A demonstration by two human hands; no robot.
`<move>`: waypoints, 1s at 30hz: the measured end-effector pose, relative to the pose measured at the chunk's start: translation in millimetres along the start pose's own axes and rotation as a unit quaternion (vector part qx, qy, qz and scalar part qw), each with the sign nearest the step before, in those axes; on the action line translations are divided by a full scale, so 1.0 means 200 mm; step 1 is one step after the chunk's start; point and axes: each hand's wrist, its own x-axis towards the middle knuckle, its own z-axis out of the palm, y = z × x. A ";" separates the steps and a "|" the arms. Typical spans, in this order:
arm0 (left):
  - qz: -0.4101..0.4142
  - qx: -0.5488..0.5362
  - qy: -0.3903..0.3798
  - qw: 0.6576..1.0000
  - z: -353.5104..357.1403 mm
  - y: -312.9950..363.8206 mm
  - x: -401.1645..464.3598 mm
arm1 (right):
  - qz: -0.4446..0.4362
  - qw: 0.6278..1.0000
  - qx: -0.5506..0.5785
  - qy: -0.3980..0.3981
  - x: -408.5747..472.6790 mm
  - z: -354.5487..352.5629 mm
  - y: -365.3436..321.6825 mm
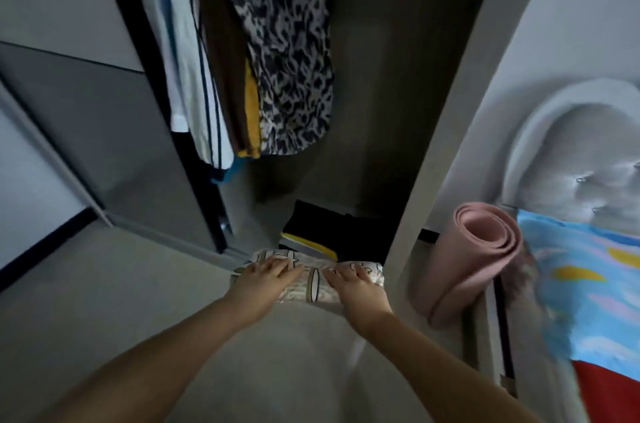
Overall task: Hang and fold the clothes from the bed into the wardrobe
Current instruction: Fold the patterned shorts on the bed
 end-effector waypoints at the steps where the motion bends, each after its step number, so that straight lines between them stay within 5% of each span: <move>1: -0.003 0.000 -0.001 1.000 0.02 -0.05 0.01 | -0.003 1.000 0.000 -0.007 0.05 0.00 -0.03; 8: -0.001 -0.006 -0.018 1.000 0.16 -0.35 0.30 | 0.002 0.999 0.005 -0.045 0.46 0.07 -0.05; 21: 0.035 0.024 -0.100 0.994 0.51 -0.93 1.48 | 0.049 0.994 0.008 -0.098 1.65 0.25 0.30; 30: 0.094 0.081 0.060 0.990 0.99 -1.20 2.37 | 0.077 0.996 -0.029 -0.021 2.49 0.61 0.66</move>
